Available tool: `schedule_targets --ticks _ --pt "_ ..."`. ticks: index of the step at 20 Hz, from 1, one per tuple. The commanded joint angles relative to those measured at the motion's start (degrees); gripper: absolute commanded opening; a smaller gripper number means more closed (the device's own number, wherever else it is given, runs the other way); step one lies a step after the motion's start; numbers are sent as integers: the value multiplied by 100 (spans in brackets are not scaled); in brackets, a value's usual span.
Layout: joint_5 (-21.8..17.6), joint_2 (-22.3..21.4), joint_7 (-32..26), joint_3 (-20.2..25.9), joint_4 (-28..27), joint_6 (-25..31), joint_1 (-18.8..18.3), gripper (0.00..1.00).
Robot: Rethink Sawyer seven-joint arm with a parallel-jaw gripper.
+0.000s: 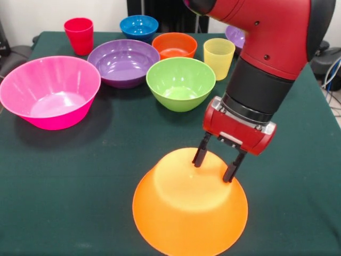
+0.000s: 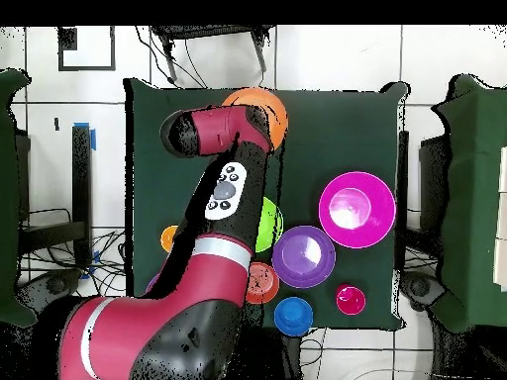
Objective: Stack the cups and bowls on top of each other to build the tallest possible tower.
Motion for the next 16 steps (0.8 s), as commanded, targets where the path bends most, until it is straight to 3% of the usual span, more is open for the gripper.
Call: schedule_targets --ticks 1,16 --pt "-194 497 304 451 475 -172 -219 100" --pt "-162 472 255 272 430 397 -168 100"
